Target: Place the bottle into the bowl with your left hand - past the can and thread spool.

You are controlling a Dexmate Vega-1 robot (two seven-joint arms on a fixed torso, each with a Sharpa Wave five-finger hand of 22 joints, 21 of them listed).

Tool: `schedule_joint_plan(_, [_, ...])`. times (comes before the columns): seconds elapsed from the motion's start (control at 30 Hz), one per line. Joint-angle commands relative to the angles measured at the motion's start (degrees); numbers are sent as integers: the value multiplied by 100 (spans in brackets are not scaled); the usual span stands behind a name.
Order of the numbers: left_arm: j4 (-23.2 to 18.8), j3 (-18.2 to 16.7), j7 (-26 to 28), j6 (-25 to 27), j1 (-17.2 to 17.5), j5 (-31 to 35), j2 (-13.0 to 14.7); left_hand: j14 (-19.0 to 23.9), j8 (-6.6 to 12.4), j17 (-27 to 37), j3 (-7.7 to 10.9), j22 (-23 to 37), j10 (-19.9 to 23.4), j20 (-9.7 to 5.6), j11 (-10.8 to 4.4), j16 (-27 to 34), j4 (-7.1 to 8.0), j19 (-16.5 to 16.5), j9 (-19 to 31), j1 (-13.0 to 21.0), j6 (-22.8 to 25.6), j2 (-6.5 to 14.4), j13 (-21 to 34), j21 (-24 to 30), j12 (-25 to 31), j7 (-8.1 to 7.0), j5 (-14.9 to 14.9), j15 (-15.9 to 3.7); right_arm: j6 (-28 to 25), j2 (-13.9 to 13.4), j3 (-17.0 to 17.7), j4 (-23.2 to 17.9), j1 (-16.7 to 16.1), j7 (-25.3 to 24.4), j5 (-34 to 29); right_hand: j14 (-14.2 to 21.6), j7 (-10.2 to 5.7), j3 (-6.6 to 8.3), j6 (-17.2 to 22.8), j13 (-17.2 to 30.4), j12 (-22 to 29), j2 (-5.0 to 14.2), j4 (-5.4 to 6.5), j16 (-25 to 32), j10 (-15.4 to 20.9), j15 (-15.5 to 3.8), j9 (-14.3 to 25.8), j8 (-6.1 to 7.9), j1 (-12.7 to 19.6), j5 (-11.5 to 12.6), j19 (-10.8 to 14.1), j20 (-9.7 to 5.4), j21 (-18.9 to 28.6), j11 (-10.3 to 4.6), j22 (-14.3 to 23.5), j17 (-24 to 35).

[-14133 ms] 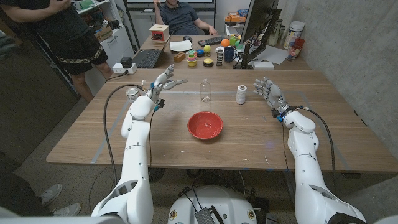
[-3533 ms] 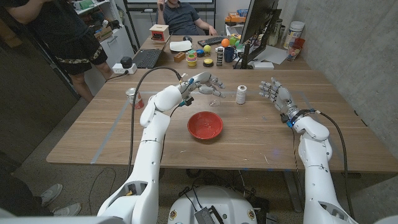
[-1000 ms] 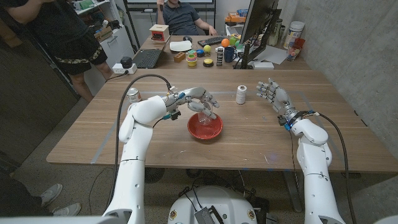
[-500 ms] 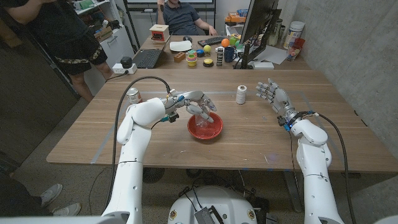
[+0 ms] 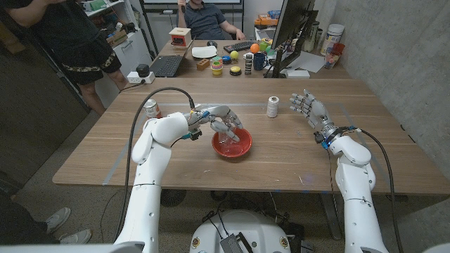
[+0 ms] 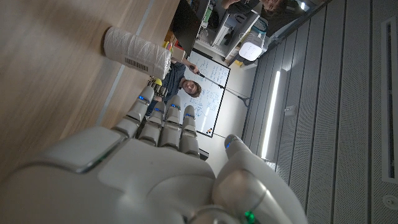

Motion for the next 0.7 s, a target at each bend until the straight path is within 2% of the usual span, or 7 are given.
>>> schedule_joint_plan(0.03, [50,84,326,-140,74,228,45,537,-24,20,-9,6,420,-560,-392,15,-34,-32,12,1103,27,1109,28,39,1,-28,-16,-1077,25,-21,25,-7,-28,15,39,27,16,-25,-18,34,34,-48,-7,19,9,29,23,34,-27,29,54,-21,-3,24,31,10])
schedule_joint_plan(0.2, [86,196,495,-227,102,439,92,520,-28,18,-17,6,417,-563,-389,6,-24,-31,13,1093,28,1107,28,42,-1,-37,-25,-1071,21,-28,32,19,-25,32,60,26,17,-29,-18,34,30,-49,-5,18,-1,27,23,35,-30,29,56,-21,-9,20,31,10])
schedule_joint_plan(0.27, [148,179,368,-155,70,310,53,517,-31,17,-19,6,414,-563,-389,4,-20,-31,13,1089,23,1107,28,44,-2,-27,-28,-1071,23,-29,40,18,-30,19,54,28,21,-29,-17,34,31,-49,-4,19,1,30,23,35,-31,29,58,-21,-10,22,31,10])
schedule_joint_plan(0.7, [188,217,471,-179,114,406,94,509,-43,17,-32,6,407,-573,-391,-1,6,-33,14,1068,24,1117,27,50,-5,-42,-48,-1071,23,-44,60,25,-39,24,63,26,50,-41,-18,34,33,-55,3,18,7,29,23,36,-43,29,57,-17,-24,34,32,11])
